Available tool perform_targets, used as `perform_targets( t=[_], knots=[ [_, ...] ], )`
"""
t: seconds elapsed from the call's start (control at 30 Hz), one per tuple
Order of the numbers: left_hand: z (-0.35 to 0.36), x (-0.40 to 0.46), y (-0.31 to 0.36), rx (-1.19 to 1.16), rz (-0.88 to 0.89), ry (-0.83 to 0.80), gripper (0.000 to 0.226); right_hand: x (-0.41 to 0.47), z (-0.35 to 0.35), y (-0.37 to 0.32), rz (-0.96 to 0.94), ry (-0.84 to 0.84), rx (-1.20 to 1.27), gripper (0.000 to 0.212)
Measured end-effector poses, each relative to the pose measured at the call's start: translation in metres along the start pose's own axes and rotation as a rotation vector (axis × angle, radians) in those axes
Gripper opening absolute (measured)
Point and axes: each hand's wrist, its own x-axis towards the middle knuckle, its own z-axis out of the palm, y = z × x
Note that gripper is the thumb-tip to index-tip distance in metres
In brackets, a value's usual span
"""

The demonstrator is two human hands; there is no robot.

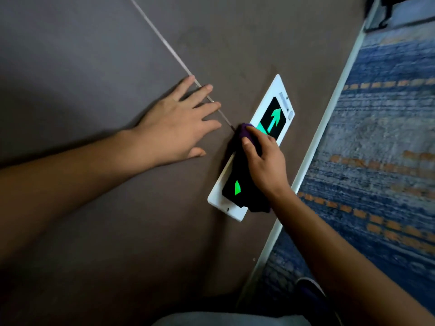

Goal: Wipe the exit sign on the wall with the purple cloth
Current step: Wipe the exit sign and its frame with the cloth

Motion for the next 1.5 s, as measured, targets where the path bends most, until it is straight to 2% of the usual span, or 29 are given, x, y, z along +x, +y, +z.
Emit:
perform_targets(
  t=[0.3, 0.53, 0.63, 0.73, 0.8, 0.87, 1.0, 1.2, 1.37, 1.5],
  knots=[
    [0.005, -0.004, 0.01, 0.05, 0.0, 0.042, 0.074, -0.038, 0.028, 0.002, -0.064, 0.031, -0.117, 0.04],
    [0.006, 0.001, 0.016, 0.036, -0.057, 0.056, 0.07, -0.074, 0.024, 0.013, -0.152, -0.154, -0.156, 0.056],
    [0.006, 0.001, 0.015, 0.033, -0.052, 0.068, 0.069, -0.062, 0.008, 0.021, -0.14, -0.061, -0.14, 0.055],
    [0.008, 0.004, 0.015, 0.021, -0.038, 0.078, 0.07, -0.034, -0.004, 0.028, -0.01, 0.041, -0.076, 0.058],
    [0.01, 0.005, 0.017, 0.041, -0.047, 0.08, 0.072, -0.024, -0.002, 0.027, 0.043, 0.037, -0.011, 0.067],
    [0.011, 0.005, 0.018, 0.024, -0.056, 0.088, 0.072, -0.026, 0.007, 0.021, 0.019, 0.013, 0.006, 0.07],
    [0.01, 0.006, 0.019, -0.005, -0.058, 0.102, 0.069, -0.049, 0.026, 0.016, -0.121, 0.009, -0.169, 0.052],
    [0.01, 0.008, 0.019, 0.016, -0.049, 0.088, 0.072, -0.094, 0.034, 0.026, -0.171, -0.046, -0.251, 0.049],
    [0.015, 0.006, 0.02, 0.035, -0.061, 0.12, 0.071, -0.098, 0.021, 0.034, -0.207, -0.112, -0.161, 0.055],
    [0.013, 0.012, 0.021, 0.006, -0.046, 0.105, 0.069, -0.063, 0.002, 0.033, -0.096, 0.009, -0.051, 0.063]
  ],
)
